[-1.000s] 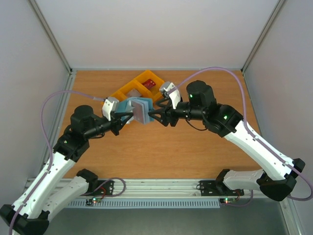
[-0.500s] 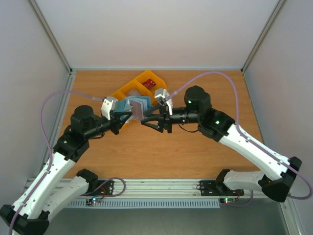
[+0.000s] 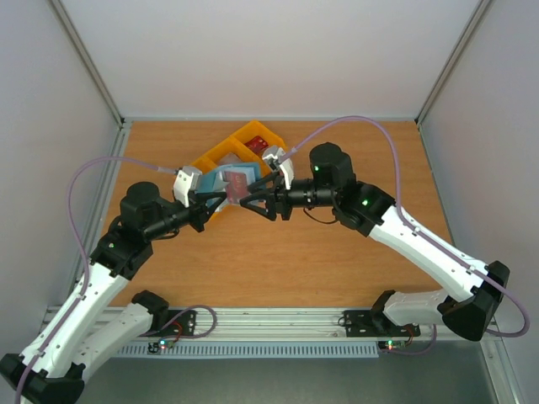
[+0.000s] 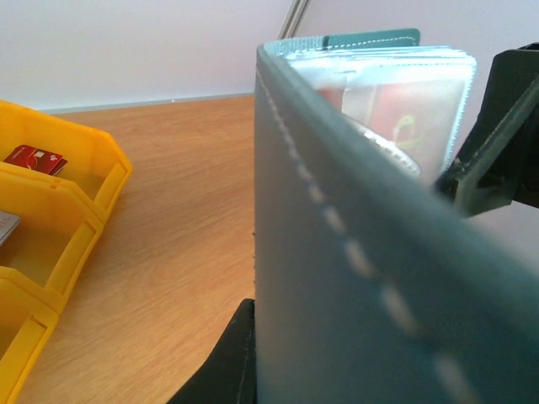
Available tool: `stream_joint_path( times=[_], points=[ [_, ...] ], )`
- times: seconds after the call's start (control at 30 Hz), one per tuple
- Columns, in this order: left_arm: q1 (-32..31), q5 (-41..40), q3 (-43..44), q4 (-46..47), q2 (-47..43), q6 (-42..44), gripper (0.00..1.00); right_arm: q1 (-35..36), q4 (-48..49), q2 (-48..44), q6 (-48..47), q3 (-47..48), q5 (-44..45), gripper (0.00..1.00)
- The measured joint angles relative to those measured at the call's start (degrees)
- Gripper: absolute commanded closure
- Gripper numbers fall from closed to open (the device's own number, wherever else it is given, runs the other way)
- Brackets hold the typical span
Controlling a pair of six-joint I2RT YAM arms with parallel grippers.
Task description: Take the credit cards out of the card holder
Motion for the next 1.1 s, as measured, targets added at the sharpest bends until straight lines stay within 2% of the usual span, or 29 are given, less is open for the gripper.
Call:
stream_joint_path(
  times=[0.1,0.37,0.57,0.83,0.9,1.03,1.1],
  points=[
    [0.0,0.11,0.0,0.0,0.0,0.0,1.0,-1.14,-1.51,-0.72,-0.24,0.28,0.52,0.44],
    [0.0,0.37,0.0,0.0,0.0,0.28,1.0,-2.1,-2.47,-0.74,-0.33,0.96,-0.66,0.52],
    [0.0,0.42,0.0,0.02,0.02,0.33,1.0,-2.08,-2.43,-0.11,0.17,1.66,-1.86,0.73],
    [0.0,1.11,0.0,0.04,0.04,0.33,1.0,-2.08,-4.9,-0.09,-1.18,1.68,3.5,0.9],
    [0.0,1.64,0.0,0.2,0.02,0.31,1.0,-2.08,-5.62,-0.04,-1.75,1.7,5.33,0.89],
    [0.02,2.64,0.0,0.61,0.02,0.15,1.0,-1.6,-6.51,0.83,-2.54,2.36,7.69,0.78],
    [0.0,2.95,0.0,0.76,0.04,0.13,1.0,-0.74,-6.91,1.6,-3.19,3.28,8.61,0.76]
  ],
)
